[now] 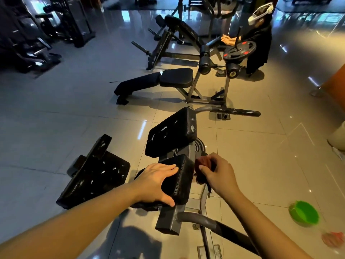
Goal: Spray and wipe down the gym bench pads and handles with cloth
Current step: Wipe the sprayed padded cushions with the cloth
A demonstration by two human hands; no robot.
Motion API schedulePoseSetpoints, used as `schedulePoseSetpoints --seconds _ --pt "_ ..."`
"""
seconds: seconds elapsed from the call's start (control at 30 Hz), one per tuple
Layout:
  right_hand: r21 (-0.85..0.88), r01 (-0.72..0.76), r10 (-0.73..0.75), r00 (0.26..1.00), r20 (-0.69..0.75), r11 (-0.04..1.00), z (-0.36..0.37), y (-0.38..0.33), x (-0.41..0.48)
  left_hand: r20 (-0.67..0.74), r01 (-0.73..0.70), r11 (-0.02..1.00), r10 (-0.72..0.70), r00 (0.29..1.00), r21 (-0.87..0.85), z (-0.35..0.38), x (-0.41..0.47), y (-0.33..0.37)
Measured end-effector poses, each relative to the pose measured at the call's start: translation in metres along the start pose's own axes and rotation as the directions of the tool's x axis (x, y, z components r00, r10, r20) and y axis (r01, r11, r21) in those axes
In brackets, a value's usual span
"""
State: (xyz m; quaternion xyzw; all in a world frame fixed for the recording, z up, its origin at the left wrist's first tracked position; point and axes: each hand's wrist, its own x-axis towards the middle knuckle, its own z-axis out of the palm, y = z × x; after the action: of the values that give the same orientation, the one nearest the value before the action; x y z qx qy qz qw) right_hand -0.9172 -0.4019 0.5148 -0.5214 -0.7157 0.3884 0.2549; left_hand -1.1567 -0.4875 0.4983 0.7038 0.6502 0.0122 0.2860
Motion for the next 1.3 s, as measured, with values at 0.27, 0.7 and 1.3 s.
schedulePoseSetpoints --seconds 0.27,0.7,1.3 --pt "-0.038 0.040 -0.039 0.999 0.036 0.998 0.047 -0.003 -0.050 -0.028 -0.084 0.993 0.087 0.996 0.078 -0.003 -0.004 -0.004" --pt "0.114 -0.354 0.360 0.778 -0.514 0.928 0.118 -0.053 -0.106 -0.014 -0.414 0.910 0.414 0.910 -0.028 -0.013 0.009 -0.088" --pt "-0.014 -0.172 0.081 0.536 -0.840 0.985 0.198 -0.042 -0.122 -0.465 -0.650 0.750 0.622 0.630 0.123 0.070 0.002 -0.135"
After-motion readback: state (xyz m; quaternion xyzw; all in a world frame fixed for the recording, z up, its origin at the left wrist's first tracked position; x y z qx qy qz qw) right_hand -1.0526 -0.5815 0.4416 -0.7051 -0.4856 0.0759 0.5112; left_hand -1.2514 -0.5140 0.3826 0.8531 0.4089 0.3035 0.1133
